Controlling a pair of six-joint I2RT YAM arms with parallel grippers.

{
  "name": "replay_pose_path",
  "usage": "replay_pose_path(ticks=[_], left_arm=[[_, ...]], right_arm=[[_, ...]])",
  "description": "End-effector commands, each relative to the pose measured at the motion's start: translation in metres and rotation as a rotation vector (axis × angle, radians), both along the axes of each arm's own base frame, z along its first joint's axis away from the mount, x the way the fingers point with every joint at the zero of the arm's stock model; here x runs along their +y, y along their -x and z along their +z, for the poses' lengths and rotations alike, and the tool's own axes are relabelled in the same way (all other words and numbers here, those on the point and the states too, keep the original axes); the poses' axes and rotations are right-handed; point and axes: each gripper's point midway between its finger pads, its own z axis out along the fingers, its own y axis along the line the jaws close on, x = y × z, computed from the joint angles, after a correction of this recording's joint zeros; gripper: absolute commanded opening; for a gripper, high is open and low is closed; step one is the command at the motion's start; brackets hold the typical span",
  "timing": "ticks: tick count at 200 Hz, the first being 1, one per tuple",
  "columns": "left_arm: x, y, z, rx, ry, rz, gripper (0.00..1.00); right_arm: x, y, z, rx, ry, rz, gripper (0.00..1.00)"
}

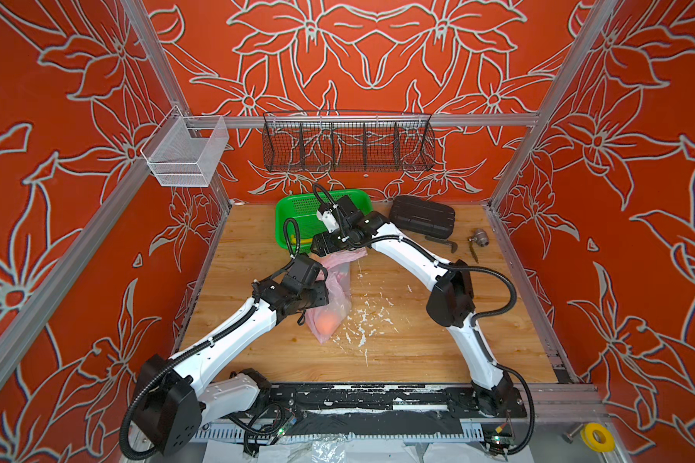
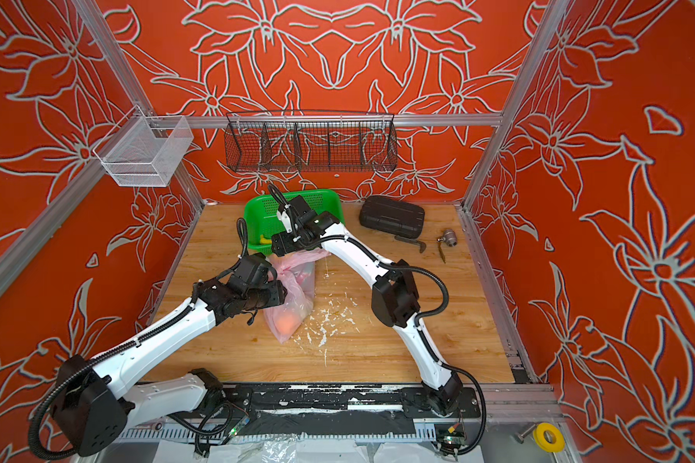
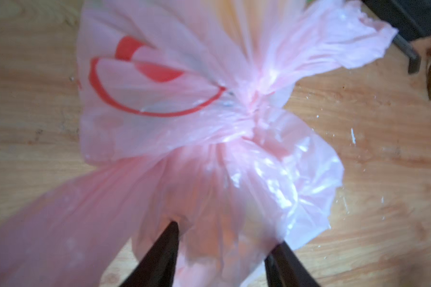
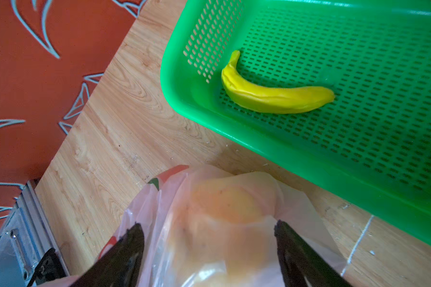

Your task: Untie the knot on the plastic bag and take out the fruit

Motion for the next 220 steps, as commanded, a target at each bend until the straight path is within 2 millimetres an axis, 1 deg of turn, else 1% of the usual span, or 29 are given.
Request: replay_pose_path(ticks=[1, 14, 27, 37, 42, 46, 54, 58, 60, 65, 76, 85, 90, 91, 94, 118, 132, 144, 149, 160, 166, 171, 178, 196, 208, 220], left_arm=[[-0.001, -0.001, -0.004, -0.012, 0.061, -0.027, 0.34], [0.000, 0.001, -0.007, -0.009, 0.068, -0.045, 0.22], [0.000, 0.002, -0.008, -0.007, 0.063, -0.068, 0.13], [-0.002, 0.002, -0.008, -0.007, 0.061, -0.088, 0.07], [-0.003, 0.002, -0.007, -0.008, 0.063, -0.096, 0.05], [-0.004, 0.002, -0.007, -0.009, 0.063, -0.104, 0.03], [-0.006, 0.002, -0.006, -0.011, 0.065, -0.122, 0.00], [-0.007, 0.003, -0.006, -0.014, 0.068, -0.136, 0.00], [-0.009, 0.003, -0.005, -0.015, 0.070, -0.142, 0.00], [-0.011, 0.003, -0.004, -0.020, 0.076, -0.160, 0.00], [-0.015, 0.002, -0.002, -0.030, 0.087, -0.185, 0.00], [-0.020, 0.002, 0.001, -0.042, 0.102, -0.214, 0.00], [-0.023, 0.002, 0.002, -0.049, 0.111, -0.233, 0.00], [-0.023, 0.002, 0.003, -0.051, 0.113, -0.237, 0.00], [-0.025, 0.002, 0.003, -0.052, 0.119, -0.248, 0.00], [-0.040, 0.003, 0.012, -0.086, 0.173, -0.332, 0.00], [-0.043, 0.002, 0.015, -0.095, 0.173, -0.356, 0.00], [-0.040, 0.000, 0.016, -0.095, 0.146, -0.352, 0.00], [-0.037, -0.002, 0.015, -0.093, 0.127, -0.343, 0.07], [-0.030, -0.004, 0.014, -0.086, 0.084, -0.323, 0.33], [-0.028, -0.005, 0.016, -0.086, 0.065, -0.325, 0.41], [-0.027, -0.005, 0.018, -0.085, 0.053, -0.329, 0.45], [-0.026, -0.006, 0.022, -0.086, 0.039, -0.334, 0.49], [-0.032, -0.004, 0.042, -0.119, 0.043, -0.374, 0.53], [-0.047, 0.002, 0.058, -0.158, 0.069, -0.439, 0.57], [-0.063, 0.008, 0.071, -0.194, 0.081, -0.504, 0.60]], right_arm=[[-0.001, 0.007, -0.012, 0.033, 0.048, 0.010, 0.84], [-0.004, 0.009, -0.020, 0.040, 0.080, -0.006, 0.80], [-0.013, 0.010, -0.028, 0.037, 0.125, -0.036, 0.75], [-0.023, 0.010, -0.032, 0.030, 0.157, -0.071, 0.71], [-0.030, 0.011, -0.036, 0.027, 0.179, -0.093, 0.71], [-0.035, 0.010, -0.032, 0.015, 0.184, -0.112, 0.71], [-0.046, 0.013, -0.034, 0.005, 0.206, -0.141, 0.69], [-0.052, 0.013, -0.031, -0.009, 0.211, -0.159, 0.68], [-0.056, 0.014, -0.034, -0.009, 0.221, -0.169, 0.68], [-0.063, 0.015, -0.031, -0.027, 0.223, -0.193, 0.68], [-0.083, 0.020, -0.035, -0.047, 0.253, -0.245, 0.65], [-0.098, 0.024, -0.032, -0.068, 0.267, -0.283, 0.64], [-0.108, 0.027, -0.034, -0.074, 0.285, -0.305, 0.63], [-0.109, 0.027, -0.028, -0.085, 0.276, -0.310, 0.64], [-0.114, 0.028, -0.028, -0.088, 0.282, -0.322, 0.64], [-0.154, 0.044, -0.033, -0.094, 0.343, -0.387, 0.64], [-0.173, 0.054, -0.033, -0.096, 0.361, -0.413, 0.64], [-0.186, 0.064, -0.034, -0.093, 0.371, -0.426, 0.63], [-0.191, 0.068, -0.034, -0.092, 0.375, -0.430, 0.64], [-0.199, 0.078, -0.032, -0.088, 0.366, -0.426, 0.63], [-0.200, 0.084, -0.031, -0.085, 0.351, -0.412, 0.63], [-0.200, 0.088, -0.030, -0.083, 0.334, -0.402, 0.64], [-0.200, 0.095, -0.028, -0.077, 0.307, -0.382, 0.64], [-0.189, 0.109, -0.016, -0.076, 0.215, -0.290, 0.66], [-0.184, 0.117, -0.002, -0.089, 0.176, -0.231, 0.68], [-0.181, 0.121, 0.014, -0.125, 0.150, -0.174, 0.74]])
